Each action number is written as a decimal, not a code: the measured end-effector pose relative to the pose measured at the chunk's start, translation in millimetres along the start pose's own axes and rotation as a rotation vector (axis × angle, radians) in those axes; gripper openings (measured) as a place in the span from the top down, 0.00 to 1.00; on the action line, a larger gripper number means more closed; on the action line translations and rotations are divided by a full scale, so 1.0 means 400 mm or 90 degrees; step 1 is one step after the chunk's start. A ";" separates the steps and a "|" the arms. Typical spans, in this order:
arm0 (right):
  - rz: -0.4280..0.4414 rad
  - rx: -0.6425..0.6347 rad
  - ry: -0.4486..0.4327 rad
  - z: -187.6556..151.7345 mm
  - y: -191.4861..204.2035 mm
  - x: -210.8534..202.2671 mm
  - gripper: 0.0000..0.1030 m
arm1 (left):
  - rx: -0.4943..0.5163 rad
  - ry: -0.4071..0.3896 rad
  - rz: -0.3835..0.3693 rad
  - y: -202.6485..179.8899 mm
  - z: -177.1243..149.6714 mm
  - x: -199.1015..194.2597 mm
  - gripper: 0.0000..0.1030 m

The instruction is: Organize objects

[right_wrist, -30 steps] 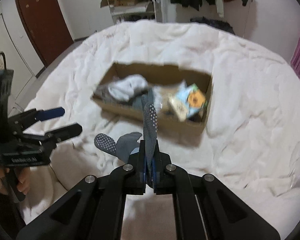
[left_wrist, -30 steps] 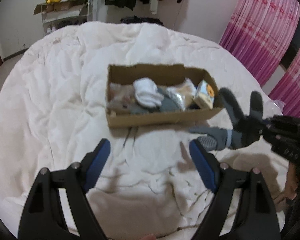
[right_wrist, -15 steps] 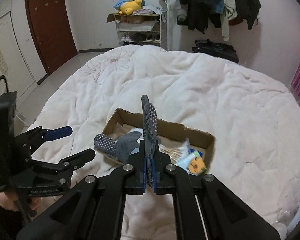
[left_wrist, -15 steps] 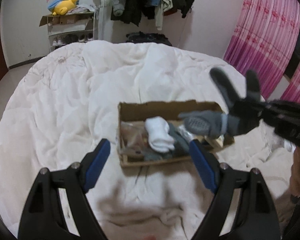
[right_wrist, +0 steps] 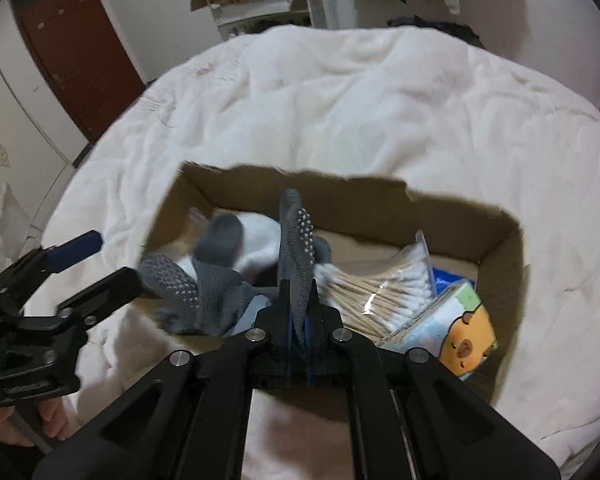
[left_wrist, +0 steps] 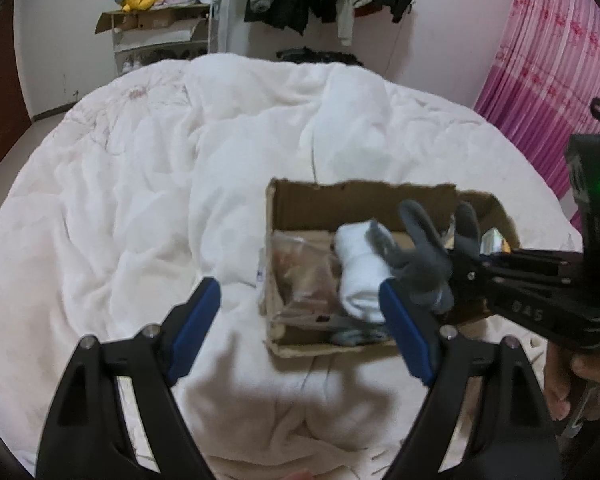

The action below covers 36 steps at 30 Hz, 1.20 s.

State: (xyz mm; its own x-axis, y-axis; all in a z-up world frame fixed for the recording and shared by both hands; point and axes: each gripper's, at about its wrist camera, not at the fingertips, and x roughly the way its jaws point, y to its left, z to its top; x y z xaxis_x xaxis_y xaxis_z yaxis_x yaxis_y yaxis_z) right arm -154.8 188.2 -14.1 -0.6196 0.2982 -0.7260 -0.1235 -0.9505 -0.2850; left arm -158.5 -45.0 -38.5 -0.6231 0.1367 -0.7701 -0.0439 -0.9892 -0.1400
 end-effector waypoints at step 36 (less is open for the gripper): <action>-0.084 0.040 -0.112 -0.160 0.049 -0.327 0.28 | 0.022 -0.013 -0.035 -0.099 -0.156 -0.248 0.20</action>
State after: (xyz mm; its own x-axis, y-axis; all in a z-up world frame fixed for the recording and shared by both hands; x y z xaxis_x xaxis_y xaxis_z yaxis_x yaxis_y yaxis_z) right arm -26.6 136.0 35.0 -0.7198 0.4063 -0.5629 -0.2578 -0.9093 -0.3267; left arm -46.5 -16.3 4.5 -0.6344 0.1899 -0.7493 -0.1047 -0.9815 -0.1602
